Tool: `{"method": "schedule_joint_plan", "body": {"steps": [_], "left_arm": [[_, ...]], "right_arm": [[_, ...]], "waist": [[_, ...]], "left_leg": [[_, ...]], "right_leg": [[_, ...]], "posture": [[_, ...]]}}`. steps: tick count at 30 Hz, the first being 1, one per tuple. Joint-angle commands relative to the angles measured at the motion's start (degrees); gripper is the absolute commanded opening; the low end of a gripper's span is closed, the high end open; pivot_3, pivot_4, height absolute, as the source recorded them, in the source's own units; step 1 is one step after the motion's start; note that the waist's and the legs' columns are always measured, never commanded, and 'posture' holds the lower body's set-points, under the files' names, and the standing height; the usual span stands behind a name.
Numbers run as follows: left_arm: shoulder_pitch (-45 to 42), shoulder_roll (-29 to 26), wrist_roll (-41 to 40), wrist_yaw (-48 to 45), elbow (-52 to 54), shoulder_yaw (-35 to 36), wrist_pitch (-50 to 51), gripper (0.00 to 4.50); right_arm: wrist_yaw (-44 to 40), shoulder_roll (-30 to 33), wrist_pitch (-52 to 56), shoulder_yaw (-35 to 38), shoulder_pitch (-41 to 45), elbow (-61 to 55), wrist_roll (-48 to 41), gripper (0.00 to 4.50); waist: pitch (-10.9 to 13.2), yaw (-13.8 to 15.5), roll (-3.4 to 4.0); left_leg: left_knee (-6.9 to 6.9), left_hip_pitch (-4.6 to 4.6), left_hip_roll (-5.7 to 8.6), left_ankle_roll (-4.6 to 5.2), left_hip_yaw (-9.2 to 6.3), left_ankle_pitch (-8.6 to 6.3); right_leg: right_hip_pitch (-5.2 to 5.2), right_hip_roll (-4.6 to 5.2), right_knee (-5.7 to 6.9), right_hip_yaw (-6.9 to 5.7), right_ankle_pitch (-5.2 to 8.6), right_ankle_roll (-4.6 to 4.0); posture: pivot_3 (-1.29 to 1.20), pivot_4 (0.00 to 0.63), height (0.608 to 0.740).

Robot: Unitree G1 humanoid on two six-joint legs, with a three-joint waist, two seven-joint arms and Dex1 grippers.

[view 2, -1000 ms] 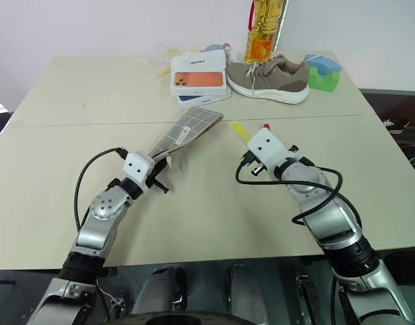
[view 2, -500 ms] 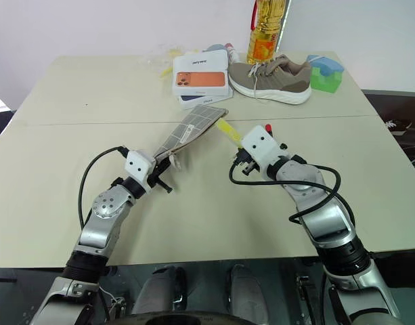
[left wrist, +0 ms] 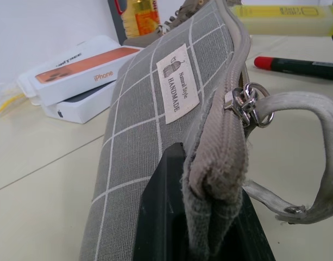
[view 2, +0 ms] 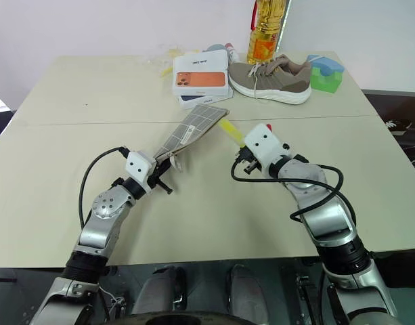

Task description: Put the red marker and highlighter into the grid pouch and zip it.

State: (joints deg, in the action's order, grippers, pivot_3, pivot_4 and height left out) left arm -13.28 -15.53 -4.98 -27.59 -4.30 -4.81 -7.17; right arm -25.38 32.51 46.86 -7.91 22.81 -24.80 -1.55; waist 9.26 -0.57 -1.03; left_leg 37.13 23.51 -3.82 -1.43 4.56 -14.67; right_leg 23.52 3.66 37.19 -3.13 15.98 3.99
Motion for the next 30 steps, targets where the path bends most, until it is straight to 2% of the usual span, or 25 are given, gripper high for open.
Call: {"method": "schedule_joint_plan", "body": {"steps": [1, 18, 21, 25, 30], "left_arm": [[-0.05, -0.08, -0.04, -0.27, 0.84, 0.19, -0.90, 0.00], [0.06, -0.77, 0.37, -2.77, 0.79, -0.71, -0.87, 0.00], [0.84, -1.05, -3.97, -6.60, 3.46, -0.33, 1.99, 0.00], [1.25, -4.02, -11.41, -12.79, 7.48, 1.61, 8.64, 0.00], [0.08, -8.67, -14.19, -17.65, 7.72, 3.16, 11.30, 0.00]], "right_arm": [[0.14, -0.57, 0.78, 2.25, 1.36, -3.37, -0.89, 0.87], [-1.03, -0.31, 3.09, 1.04, 1.66, -7.33, -3.16, 0.87], [-2.78, 0.52, 3.45, 0.39, 1.05, -9.27, -4.29, 0.87], [-5.38, 1.93, 4.60, 1.55, 0.17, -11.39, -6.52, 0.87], [-7.46, 4.99, 5.29, 2.87, -0.24, -11.35, -7.89, 0.87]], "waist": [[0.00, -0.01, 0.00], [0.00, -0.01, 0.00], [0.00, -0.03, 0.00], [0.00, -0.08, 0.00], [0.00, -0.09, 0.01]], "left_leg": [[0.00, 0.00, 0.00, 0.00, 0.00, 0.00], [0.00, 0.00, 0.00, 0.00, -0.02, 0.00], [0.00, 0.00, 0.00, 0.00, -0.02, 0.00], [-0.01, 0.00, -0.02, 0.00, -0.06, 0.00], [0.01, -0.02, -0.01, 0.00, -0.06, 0.00]], "right_leg": [[0.00, 0.00, 0.00, 0.00, 0.00, 0.00], [0.00, 0.00, 0.00, 0.00, 0.00, 0.00], [0.00, 0.00, 0.00, 0.00, 0.00, 0.00], [0.01, -0.01, 0.01, 0.00, 0.00, 0.00], [0.00, 0.00, 0.01, 0.00, 0.00, -0.01]], "posture": [[0.00, 0.150, 0.740], [0.00, 0.150, 0.740], [0.00, 0.150, 0.740], [0.00, 0.150, 0.740], [0.00, 0.150, 0.740]]}}
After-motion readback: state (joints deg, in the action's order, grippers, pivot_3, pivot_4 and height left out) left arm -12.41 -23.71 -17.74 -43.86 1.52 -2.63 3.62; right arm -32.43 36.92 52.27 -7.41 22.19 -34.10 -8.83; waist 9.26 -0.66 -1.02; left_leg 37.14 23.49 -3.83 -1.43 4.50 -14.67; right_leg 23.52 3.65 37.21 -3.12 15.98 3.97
